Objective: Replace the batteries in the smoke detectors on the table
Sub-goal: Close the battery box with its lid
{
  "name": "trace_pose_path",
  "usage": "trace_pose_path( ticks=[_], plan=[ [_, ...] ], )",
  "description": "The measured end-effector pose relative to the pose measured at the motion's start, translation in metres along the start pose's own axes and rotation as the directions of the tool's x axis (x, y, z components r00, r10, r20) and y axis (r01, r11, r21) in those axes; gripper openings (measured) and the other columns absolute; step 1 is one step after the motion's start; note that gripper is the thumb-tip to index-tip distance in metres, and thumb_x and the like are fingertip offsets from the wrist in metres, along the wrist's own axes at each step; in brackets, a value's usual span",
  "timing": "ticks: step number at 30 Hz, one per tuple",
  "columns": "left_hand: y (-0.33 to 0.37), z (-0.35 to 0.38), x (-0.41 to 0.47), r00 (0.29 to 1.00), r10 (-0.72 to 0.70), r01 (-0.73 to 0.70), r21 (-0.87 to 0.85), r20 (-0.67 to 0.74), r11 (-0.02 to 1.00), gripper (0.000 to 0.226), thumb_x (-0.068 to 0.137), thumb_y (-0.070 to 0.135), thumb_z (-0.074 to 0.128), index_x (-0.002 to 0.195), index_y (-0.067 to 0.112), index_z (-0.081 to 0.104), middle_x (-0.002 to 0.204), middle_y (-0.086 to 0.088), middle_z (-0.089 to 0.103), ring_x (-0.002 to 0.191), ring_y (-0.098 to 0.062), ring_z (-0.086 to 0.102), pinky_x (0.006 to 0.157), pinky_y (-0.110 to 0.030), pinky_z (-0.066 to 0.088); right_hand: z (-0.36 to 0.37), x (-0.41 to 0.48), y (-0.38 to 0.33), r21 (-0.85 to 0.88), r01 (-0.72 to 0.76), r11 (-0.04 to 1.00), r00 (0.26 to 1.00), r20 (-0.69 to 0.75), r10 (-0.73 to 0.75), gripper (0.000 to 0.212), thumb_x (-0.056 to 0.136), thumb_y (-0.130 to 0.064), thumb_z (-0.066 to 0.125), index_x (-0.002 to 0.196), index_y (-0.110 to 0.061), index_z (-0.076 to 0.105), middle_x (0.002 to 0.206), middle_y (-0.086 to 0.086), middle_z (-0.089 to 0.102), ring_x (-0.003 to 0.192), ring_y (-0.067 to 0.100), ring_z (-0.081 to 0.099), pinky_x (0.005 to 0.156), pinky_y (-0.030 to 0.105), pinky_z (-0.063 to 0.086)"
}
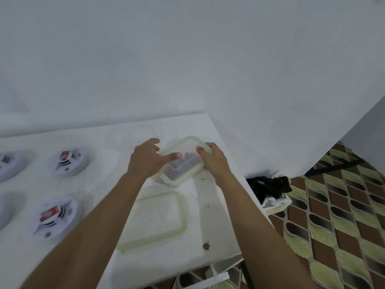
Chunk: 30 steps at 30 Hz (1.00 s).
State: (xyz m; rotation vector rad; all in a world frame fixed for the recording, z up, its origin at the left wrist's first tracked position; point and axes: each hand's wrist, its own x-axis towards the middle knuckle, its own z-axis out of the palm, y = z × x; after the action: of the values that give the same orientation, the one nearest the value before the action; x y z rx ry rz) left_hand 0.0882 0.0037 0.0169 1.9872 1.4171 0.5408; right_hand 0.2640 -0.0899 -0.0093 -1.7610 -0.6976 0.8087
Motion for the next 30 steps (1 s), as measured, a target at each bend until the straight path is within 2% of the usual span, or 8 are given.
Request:
trace_pose_path(
  ticks=[3, 6, 13, 18, 22, 26, 28, 30],
  plan=[
    [-0.012, -0.008, -0.010, 0.980, -0.049, 0.050, -0.002, -0.191, 0.999, 0.086, 0.069, 0.067, 0.073, 0.134, 0.016, 0.050, 0.126, -0.009, 0.062, 0.118, -0.026, 0.057, 0.097, -0.040, 0.045, 0.016, -0.020, 0.002, -0.047, 0.013, 0.999, 1.000, -0.007, -0.014, 0.053, 0.085, -0.063, 0.059, 0.123, -0.026, 0.062, 0.114, -0.003, 0.066, 0.105, 0.018, 0.064, 0.091, 0.044, 0.058],
    [-0.023, -0.015, -0.019, 0.967, -0.091, 0.065, -0.115, -0.238, 0.991, 0.075, 0.080, 0.051, 0.073, 0.138, 0.012, 0.044, 0.131, -0.012, 0.059, 0.121, -0.029, 0.055, 0.101, -0.040, 0.044, 0.038, -0.035, 0.007, -0.094, 0.042, 0.995, 0.998, -0.051, -0.047, 0.072, 0.077, -0.071, 0.044, 0.122, -0.018, 0.062, 0.114, 0.003, 0.065, 0.106, 0.025, 0.064, 0.092, 0.048, 0.057],
    [-0.047, -0.029, -0.049, 0.932, -0.232, 0.157, -0.264, -0.280, 0.952, 0.058, 0.088, 0.038, 0.068, 0.137, 0.017, 0.043, 0.138, -0.011, 0.056, 0.125, -0.029, 0.053, 0.102, -0.038, 0.042, 0.067, -0.056, 0.000, -0.163, 0.118, 0.979, 0.992, -0.032, -0.125, 0.047, 0.099, -0.045, 0.045, 0.088, -0.003, 0.062, 0.085, 0.008, 0.065, 0.088, 0.033, 0.067, 0.083, 0.052, 0.056],
    [-0.058, -0.039, -0.059, 0.913, -0.253, 0.178, -0.247, -0.321, 0.953, 0.055, 0.088, 0.038, 0.068, 0.131, 0.012, 0.048, 0.133, -0.012, 0.057, 0.121, -0.030, 0.054, 0.096, -0.035, 0.041, 0.073, -0.057, -0.005, -0.203, 0.162, 0.966, 0.983, 0.118, -0.140, 0.048, 0.099, -0.049, 0.042, 0.095, -0.005, 0.063, 0.094, 0.010, 0.067, 0.091, 0.031, 0.067, 0.086, 0.053, 0.057],
    [-0.062, -0.042, -0.063, 0.914, -0.240, 0.160, -0.252, -0.327, 0.954, 0.055, 0.087, 0.041, 0.069, 0.128, 0.011, 0.050, 0.130, -0.011, 0.059, 0.118, -0.029, 0.055, 0.094, -0.035, 0.042, 0.063, -0.054, -0.009, -0.187, 0.149, 0.971, 0.970, 0.221, -0.106, 0.039, 0.104, -0.043, 0.042, 0.083, -0.012, 0.055, 0.089, 0.004, 0.059, 0.086, 0.025, 0.063, 0.095, 0.050, 0.052],
    [-0.064, -0.048, -0.069, 0.932, -0.239, 0.157, -0.292, -0.271, 0.944, 0.043, 0.095, 0.040, 0.056, 0.131, 0.016, 0.048, 0.131, -0.007, 0.059, 0.113, -0.026, 0.056, 0.095, -0.036, 0.043, 0.055, -0.058, -0.009, -0.133, 0.092, 0.987, 0.961, 0.273, -0.052, 0.032, 0.106, -0.040, 0.038, 0.102, -0.018, 0.061, 0.102, -0.004, 0.062, 0.099, 0.022, 0.064, 0.102, 0.047, 0.050],
    [-0.066, -0.051, -0.076, 0.935, -0.255, 0.167, -0.331, -0.246, 0.929, 0.038, 0.101, 0.031, 0.044, 0.137, 0.019, 0.043, 0.133, -0.005, 0.057, 0.106, -0.024, 0.055, 0.090, -0.033, 0.041, 0.050, -0.064, -0.007, -0.110, 0.073, 0.991, 0.972, 0.232, -0.046, 0.022, 0.107, -0.039, 0.036, 0.110, -0.030, 0.056, 0.112, -0.008, 0.061, 0.111, 0.022, 0.063, 0.105, 0.042, 0.048],
    [-0.071, -0.051, -0.086, 0.938, -0.234, 0.144, -0.324, -0.257, 0.935, 0.039, 0.102, 0.018, 0.037, 0.141, 0.019, 0.038, 0.137, -0.005, 0.054, 0.114, -0.026, 0.053, 0.091, -0.033, 0.038, 0.043, -0.072, -0.004, -0.153, 0.102, 0.983, 0.980, 0.187, -0.072, 0.025, 0.107, -0.033, 0.035, 0.118, -0.028, 0.057, 0.115, -0.007, 0.059, 0.113, 0.019, 0.060, 0.100, 0.033, 0.045]
  ],
)
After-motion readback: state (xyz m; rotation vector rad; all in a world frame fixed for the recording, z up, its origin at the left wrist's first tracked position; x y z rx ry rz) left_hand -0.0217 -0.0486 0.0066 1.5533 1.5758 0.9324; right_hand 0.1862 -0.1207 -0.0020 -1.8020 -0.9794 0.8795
